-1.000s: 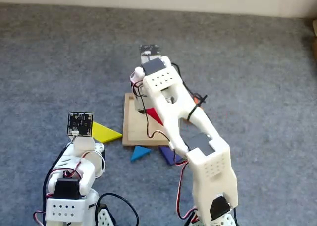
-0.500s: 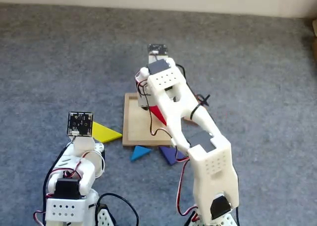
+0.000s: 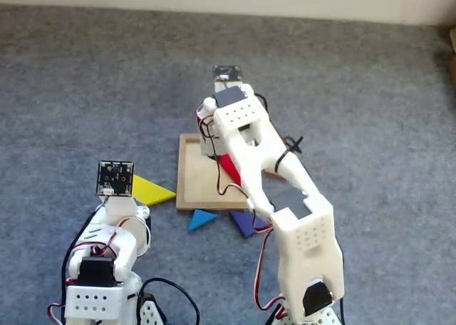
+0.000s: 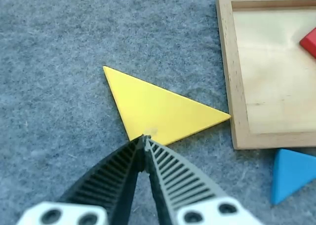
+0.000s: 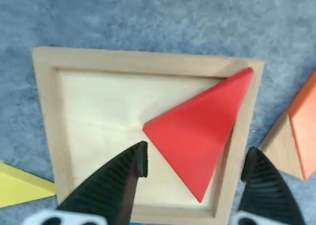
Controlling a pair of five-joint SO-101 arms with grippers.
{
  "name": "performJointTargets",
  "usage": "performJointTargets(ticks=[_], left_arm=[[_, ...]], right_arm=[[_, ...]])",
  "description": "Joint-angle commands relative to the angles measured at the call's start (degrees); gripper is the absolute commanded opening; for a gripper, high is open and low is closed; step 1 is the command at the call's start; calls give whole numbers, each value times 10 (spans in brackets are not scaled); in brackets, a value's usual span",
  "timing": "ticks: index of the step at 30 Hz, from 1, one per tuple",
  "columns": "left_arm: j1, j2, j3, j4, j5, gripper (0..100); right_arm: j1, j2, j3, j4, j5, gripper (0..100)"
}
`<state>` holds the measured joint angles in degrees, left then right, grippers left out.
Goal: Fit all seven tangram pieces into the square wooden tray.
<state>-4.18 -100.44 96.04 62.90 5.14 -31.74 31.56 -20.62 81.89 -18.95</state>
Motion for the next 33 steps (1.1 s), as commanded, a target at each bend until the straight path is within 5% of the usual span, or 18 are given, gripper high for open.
performJointTargets(ticks=[1, 4, 12, 21, 33], left_arm=[[5, -14, 13, 4, -4, 10], [5, -14, 13, 4, -4, 10], [5, -14, 13, 4, -4, 10], [5, -14, 13, 4, -4, 10], [5, -14, 13, 4, -4, 10]], right_arm=[[3, -17, -6, 36, 30, 283], [-6, -27, -11, 45, 86, 275], [-8, -46, -22, -3, 178, 57], [7, 7, 9, -22, 198, 52], [22, 32, 7, 86, 246, 49]])
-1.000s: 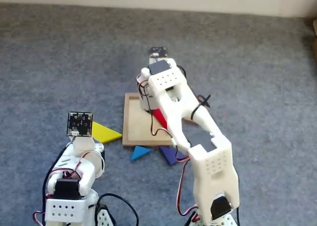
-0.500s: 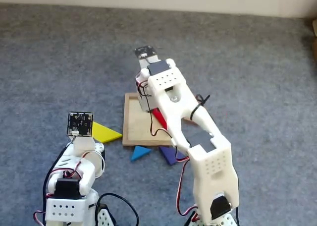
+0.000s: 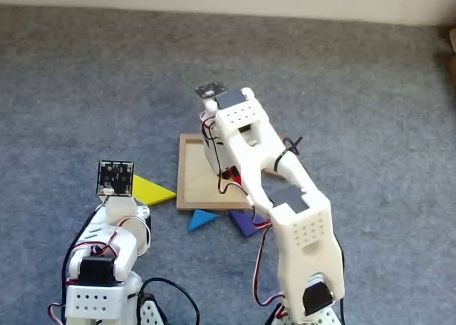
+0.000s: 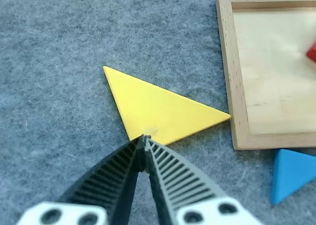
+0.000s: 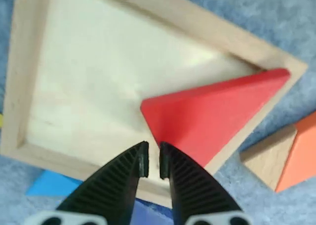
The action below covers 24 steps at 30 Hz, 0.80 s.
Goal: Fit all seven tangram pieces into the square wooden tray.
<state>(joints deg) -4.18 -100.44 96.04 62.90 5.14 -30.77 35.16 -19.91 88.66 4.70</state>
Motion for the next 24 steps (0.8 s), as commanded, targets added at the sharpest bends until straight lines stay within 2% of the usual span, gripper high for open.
performJointTargets(ticks=[1, 6, 12, 17, 24], left_arm=[[5, -14, 13, 4, -4, 10], [5, -14, 13, 4, -4, 10], [5, -14, 13, 4, -4, 10], [5, -14, 13, 4, -4, 10], [5, -14, 13, 4, -4, 10]], right_arm=[[12, -4, -3, 22, 11, 49], [10, -10, -11, 64, 34, 48], [13, -85, -58, 64, 34, 48], [15, -96, -54, -12, 33, 48], [58, 4, -55, -73, 30, 48]])
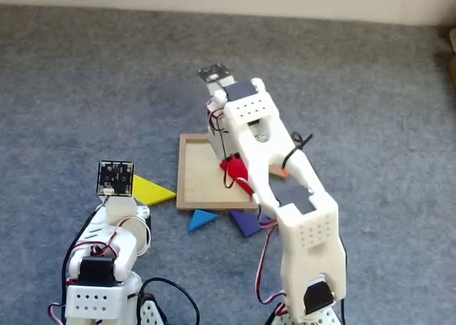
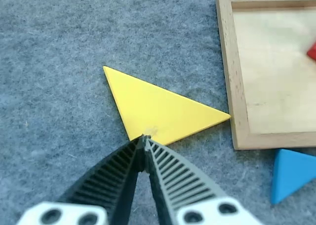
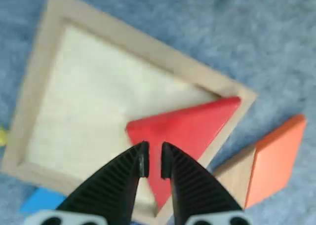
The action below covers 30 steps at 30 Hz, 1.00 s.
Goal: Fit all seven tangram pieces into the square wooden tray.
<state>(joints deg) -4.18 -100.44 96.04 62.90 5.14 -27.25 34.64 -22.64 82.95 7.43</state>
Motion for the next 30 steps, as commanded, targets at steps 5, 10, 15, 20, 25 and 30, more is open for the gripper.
performJointTargets(ticks=[5, 10, 15, 20, 25, 30], left_arm=[[5, -14, 13, 4, -4, 10], [5, -14, 13, 4, -4, 10], [5, -14, 13, 4, -4, 10], [5, -14, 13, 4, -4, 10], [5, -14, 13, 4, -4, 10], [5, -14, 13, 4, -4, 10]], right_arm=[[12, 36, -28, 37, 3, 48], [-7, 53, -27, 84, 3, 48], [-10, 58, -27, 91, 4, 47], [-8, 53, -36, 129, 6, 46], [-8, -22, -78, 139, 6, 23], [7, -119, -22, 135, 7, 23]])
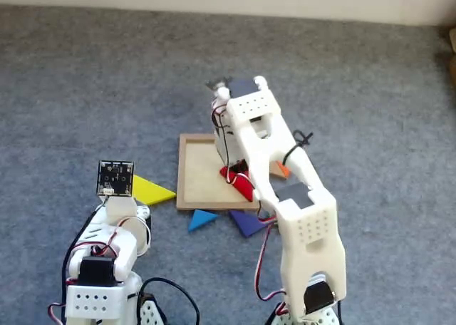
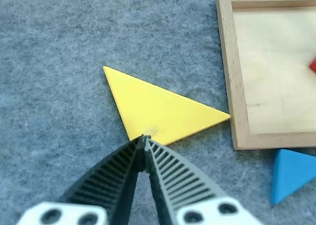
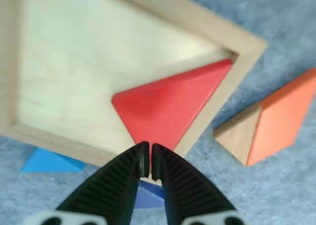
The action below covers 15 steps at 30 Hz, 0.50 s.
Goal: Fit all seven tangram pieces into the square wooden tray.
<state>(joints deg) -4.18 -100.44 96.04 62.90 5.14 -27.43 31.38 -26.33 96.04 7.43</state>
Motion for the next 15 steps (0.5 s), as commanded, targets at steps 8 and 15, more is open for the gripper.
performJointTargets(ticks=[8, 15], left_arm=[[5, -14, 13, 4, -4, 10], [5, -14, 13, 4, -4, 10]], right_arm=[[84, -234, 146, -43, 57, 23], [145, -260, 269, -187, 72, 181]])
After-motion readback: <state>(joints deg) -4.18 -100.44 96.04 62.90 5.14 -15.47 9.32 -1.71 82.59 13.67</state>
